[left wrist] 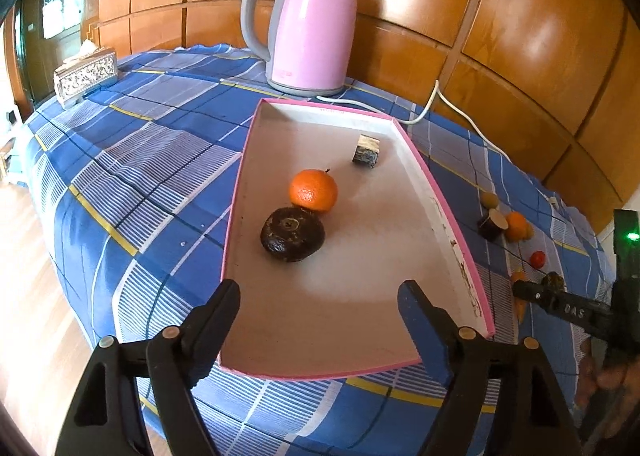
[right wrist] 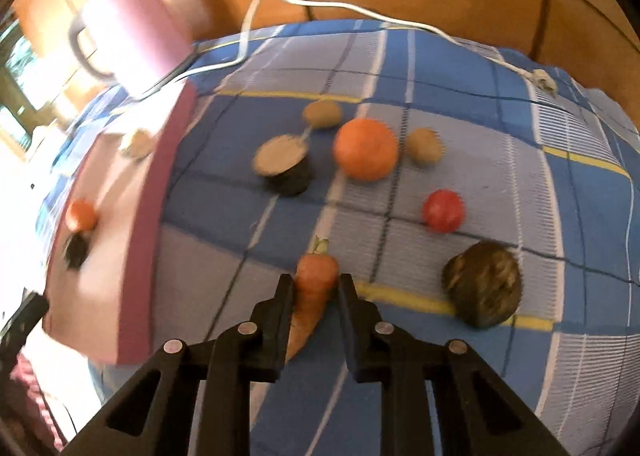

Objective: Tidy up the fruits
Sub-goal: 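Carry the carrot into the tray and open the right tool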

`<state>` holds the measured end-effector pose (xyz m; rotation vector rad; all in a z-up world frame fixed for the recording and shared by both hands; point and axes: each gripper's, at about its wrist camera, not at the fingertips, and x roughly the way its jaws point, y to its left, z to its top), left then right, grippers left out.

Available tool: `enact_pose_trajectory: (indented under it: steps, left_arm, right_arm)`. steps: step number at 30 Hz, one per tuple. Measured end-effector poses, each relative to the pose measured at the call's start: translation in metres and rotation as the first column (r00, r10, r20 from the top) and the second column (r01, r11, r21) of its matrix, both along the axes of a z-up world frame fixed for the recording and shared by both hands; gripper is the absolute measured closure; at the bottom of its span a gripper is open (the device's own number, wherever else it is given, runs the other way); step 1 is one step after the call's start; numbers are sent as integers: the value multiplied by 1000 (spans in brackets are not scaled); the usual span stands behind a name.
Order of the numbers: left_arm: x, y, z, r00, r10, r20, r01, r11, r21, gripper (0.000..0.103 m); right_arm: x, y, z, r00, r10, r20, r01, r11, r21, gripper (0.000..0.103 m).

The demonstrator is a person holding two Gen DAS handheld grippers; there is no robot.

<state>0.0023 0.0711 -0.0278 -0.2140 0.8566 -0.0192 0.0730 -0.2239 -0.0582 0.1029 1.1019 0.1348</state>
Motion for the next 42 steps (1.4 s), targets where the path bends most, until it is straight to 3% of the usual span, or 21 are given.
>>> enact_pose_trajectory:
  steps: [15,26,33,42]
  left_arm:
    - [-7,10,7,999,38,24,-38,999,-11,16]
    - [-7,17,4,998,67,15,-66,998,-17,15]
    - [-6,18,4,997,69,19,-69,998,-16,15]
    - [-7,21,4,996,83,26,-82,996,-19,15]
  right_arm:
    - [-20,67,46,972,199,124,-205,978,35,81]
    - [-5,124,50,938,325,122,-327,945,1,81]
    - [19,156,43,937,329,121,-330,944,-8,79]
    - [24,157,46,945,294,146,-296,955,-8,78]
